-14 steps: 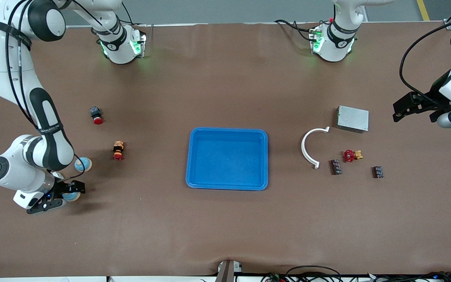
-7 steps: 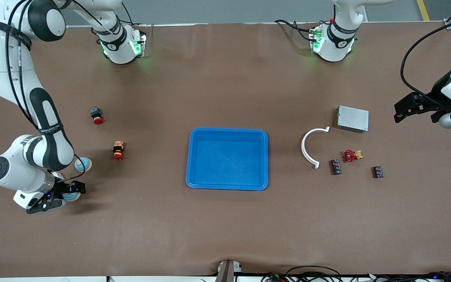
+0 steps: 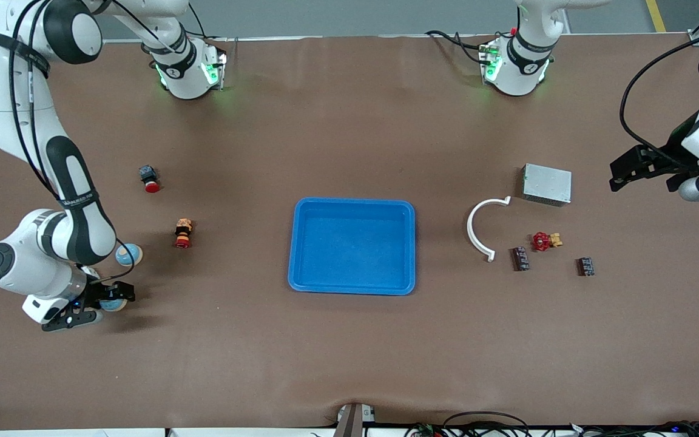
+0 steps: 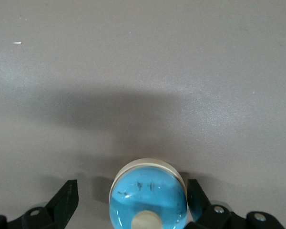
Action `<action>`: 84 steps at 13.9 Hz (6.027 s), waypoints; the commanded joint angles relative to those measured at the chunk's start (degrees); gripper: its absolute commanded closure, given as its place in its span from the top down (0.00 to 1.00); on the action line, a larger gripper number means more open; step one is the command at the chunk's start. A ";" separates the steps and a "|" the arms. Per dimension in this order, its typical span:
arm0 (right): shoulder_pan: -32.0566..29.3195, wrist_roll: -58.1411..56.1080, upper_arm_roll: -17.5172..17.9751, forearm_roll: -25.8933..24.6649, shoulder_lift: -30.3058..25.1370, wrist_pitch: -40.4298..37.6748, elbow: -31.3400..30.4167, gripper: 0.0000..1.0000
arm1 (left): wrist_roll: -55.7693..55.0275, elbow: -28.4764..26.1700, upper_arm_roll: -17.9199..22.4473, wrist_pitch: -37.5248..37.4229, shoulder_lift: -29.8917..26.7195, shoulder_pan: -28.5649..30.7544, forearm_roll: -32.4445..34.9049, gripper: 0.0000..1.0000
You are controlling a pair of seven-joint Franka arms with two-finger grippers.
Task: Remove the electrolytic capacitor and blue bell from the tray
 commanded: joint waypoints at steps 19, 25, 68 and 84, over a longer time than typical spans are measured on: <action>0.44 -1.91 0.53 -0.34 -1.53 -0.72 1.17 1.00 | 0.29 1.30 -0.06 -0.03 0.67 -0.05 -0.43 1.00; 1.32 -1.65 0.36 -0.42 -4.68 -5.54 2.57 1.00 | 0.29 1.21 -0.06 -0.03 0.67 -0.14 -0.34 1.00; 11.08 19.19 -6.94 -1.66 -40.73 -56.27 9.87 1.00 | 0.29 1.30 -0.06 -0.03 0.67 -0.23 -0.26 1.00; 12.66 21.29 -6.85 -1.22 -41.70 -52.66 5.04 1.00 | 0.29 1.30 -0.06 -0.03 0.67 -0.14 -0.17 1.00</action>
